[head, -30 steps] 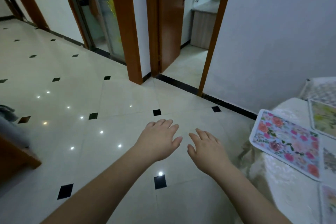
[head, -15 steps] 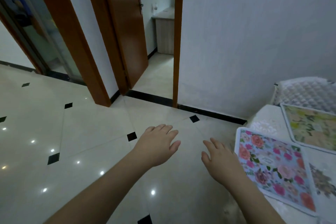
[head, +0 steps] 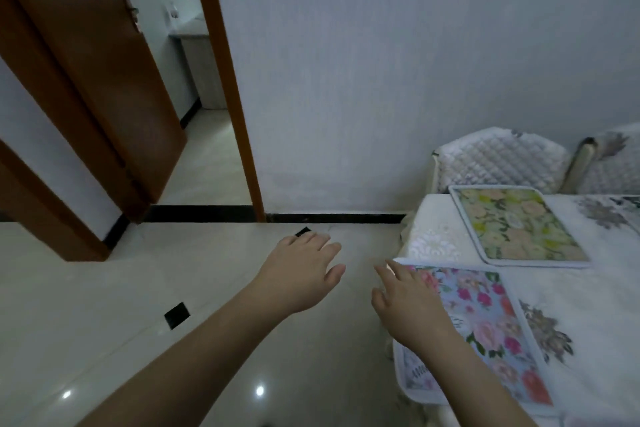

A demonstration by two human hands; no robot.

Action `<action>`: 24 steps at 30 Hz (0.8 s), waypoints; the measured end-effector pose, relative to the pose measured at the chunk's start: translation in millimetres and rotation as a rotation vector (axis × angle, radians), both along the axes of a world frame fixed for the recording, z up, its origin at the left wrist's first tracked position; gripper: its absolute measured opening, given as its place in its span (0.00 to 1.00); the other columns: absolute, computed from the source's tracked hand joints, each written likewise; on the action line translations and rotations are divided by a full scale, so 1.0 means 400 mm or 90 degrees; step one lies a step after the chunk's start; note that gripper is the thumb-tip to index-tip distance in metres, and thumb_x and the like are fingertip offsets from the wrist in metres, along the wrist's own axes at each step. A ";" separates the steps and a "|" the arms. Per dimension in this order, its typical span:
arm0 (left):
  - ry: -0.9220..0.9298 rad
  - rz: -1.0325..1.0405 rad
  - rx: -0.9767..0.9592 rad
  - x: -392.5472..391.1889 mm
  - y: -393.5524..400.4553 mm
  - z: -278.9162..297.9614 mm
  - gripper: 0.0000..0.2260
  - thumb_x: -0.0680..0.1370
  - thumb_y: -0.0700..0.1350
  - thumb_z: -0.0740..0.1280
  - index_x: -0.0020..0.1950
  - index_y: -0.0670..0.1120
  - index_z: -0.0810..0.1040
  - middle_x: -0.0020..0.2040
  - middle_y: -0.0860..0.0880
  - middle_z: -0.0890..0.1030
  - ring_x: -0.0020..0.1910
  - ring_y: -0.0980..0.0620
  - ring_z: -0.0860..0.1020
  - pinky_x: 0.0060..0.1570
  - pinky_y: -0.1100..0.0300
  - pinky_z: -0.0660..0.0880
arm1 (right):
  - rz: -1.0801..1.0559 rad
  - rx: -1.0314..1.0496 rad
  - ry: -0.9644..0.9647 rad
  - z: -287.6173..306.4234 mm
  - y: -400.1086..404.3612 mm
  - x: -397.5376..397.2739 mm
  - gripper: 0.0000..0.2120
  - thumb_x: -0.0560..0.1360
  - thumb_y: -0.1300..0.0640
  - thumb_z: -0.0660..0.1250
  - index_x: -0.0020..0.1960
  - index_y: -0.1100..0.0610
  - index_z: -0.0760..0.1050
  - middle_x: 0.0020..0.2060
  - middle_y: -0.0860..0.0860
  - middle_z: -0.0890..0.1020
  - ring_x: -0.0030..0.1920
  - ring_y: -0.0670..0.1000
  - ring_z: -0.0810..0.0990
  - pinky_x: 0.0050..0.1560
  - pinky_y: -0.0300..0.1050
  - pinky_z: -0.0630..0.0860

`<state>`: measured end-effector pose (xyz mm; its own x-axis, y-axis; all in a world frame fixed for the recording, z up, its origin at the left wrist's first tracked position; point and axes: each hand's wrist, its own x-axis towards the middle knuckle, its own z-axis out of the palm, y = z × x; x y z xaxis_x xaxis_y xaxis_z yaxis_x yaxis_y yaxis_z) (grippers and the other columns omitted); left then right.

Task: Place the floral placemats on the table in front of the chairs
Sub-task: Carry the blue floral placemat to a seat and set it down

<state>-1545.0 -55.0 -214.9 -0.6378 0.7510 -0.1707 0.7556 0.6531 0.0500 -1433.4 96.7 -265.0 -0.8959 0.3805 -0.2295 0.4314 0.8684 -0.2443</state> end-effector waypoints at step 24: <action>-0.031 -0.625 0.032 -0.170 0.463 -0.135 0.35 0.77 0.61 0.38 0.75 0.48 0.68 0.74 0.46 0.69 0.73 0.47 0.66 0.68 0.51 0.63 | -0.523 -0.025 -0.083 -0.072 0.088 0.036 0.28 0.83 0.45 0.50 0.80 0.50 0.49 0.79 0.51 0.53 0.78 0.55 0.54 0.76 0.55 0.52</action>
<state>-1613.0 130.3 -269.0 0.2804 0.9505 -0.1337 0.9576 -0.2675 0.1067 -1419.0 132.0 -293.7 -0.3015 0.8910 -0.3395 0.9511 0.2563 -0.1722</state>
